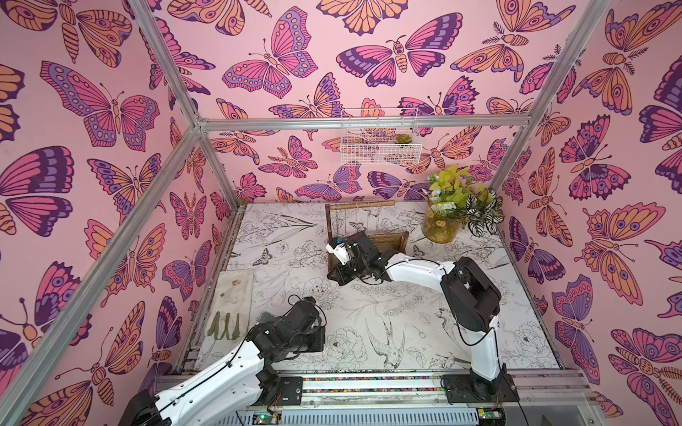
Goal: Take the necklace off the jewelry display stand
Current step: Place the necklace at the center of the board.
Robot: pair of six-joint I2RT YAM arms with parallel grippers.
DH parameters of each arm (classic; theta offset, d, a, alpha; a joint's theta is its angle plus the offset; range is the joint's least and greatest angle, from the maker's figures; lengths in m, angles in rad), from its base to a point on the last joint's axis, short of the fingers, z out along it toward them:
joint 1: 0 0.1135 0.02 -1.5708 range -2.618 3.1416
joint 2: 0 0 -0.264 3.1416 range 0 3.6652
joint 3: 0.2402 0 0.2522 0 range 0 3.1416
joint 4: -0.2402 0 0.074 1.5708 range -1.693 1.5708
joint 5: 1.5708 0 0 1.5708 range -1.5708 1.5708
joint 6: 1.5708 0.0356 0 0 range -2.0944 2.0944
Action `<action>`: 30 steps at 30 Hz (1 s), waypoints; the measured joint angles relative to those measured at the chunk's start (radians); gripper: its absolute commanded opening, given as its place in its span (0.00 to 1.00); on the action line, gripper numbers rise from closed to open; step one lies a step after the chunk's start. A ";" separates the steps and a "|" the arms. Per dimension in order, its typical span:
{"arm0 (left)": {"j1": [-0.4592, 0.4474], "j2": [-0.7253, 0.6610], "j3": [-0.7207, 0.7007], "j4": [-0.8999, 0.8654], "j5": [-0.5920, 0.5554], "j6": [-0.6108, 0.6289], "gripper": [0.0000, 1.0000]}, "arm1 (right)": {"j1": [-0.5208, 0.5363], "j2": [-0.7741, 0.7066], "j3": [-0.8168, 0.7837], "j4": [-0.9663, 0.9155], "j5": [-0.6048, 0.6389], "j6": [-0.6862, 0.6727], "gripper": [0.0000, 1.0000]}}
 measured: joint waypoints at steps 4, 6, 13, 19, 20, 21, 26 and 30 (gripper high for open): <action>0.000 0.023 -0.010 0.005 0.000 -0.014 0.00 | 0.003 0.023 0.000 0.009 0.000 0.000 0.00; 0.000 0.048 -0.010 0.010 0.000 -0.019 0.00 | 0.004 0.034 0.000 0.012 0.000 0.000 0.00; 0.000 0.145 -0.010 0.046 0.002 -0.019 0.00 | 0.008 0.055 0.000 0.017 0.001 0.000 0.00; 0.000 0.196 -0.006 0.058 0.004 -0.019 0.00 | 0.008 0.078 0.000 0.019 0.000 0.000 0.00; 0.000 0.203 -0.005 0.059 0.004 -0.020 0.00 | 0.008 0.084 0.000 0.021 0.000 0.000 0.00; 0.000 0.208 -0.004 0.062 0.004 -0.020 0.00 | 0.008 0.090 0.000 0.021 0.000 0.000 0.00; 0.000 0.243 0.009 0.076 0.005 -0.019 0.00 | 0.008 0.112 0.000 0.020 0.000 0.001 0.00; 0.000 0.280 0.032 0.082 0.014 -0.019 0.00 | 0.008 0.122 0.003 0.017 0.000 0.004 0.00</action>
